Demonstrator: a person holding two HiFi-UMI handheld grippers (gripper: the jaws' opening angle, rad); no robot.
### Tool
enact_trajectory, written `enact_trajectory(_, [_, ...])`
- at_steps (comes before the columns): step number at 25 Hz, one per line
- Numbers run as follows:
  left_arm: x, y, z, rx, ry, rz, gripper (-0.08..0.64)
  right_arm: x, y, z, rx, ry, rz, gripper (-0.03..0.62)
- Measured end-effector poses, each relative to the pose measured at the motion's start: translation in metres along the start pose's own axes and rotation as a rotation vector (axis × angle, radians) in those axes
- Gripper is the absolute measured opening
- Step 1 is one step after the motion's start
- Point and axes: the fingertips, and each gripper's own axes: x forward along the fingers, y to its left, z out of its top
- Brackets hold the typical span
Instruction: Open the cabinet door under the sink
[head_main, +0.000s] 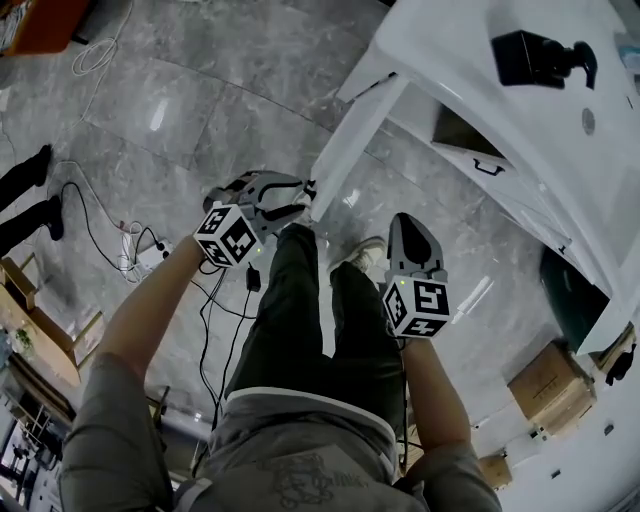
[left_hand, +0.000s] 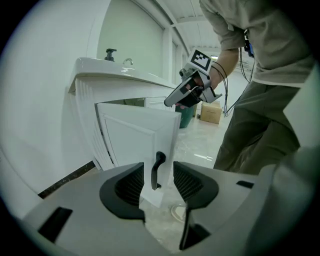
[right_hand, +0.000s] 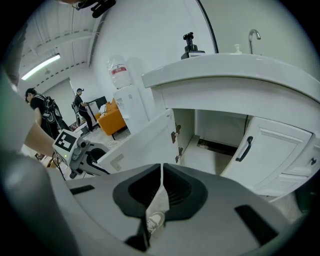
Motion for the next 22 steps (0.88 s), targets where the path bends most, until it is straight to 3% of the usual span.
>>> enact_trajectory(4, [-0.027,-0.006,0.015,-0.007,0.019,0.031,0.176,-0.025,-0.001,0.018,0.002,-0.019,0.002,0.035])
enact_trajectory(10, [-0.063,-0.009,0.058,-0.101,-0.019,0.100,0.176,-0.065,-0.002,0.054,-0.013,-0.054,0.001,0.035])
enact_trajectory(16, [-0.085,0.003,0.135,-0.195,-0.153,0.156,0.150,-0.109,-0.006,0.103,-0.032,-0.129,-0.019,0.035])
enact_trajectory(22, [-0.102,0.035,0.233,-0.200,-0.320,0.220,0.106,-0.155,-0.016,0.157,0.000,-0.233,-0.055,0.035])
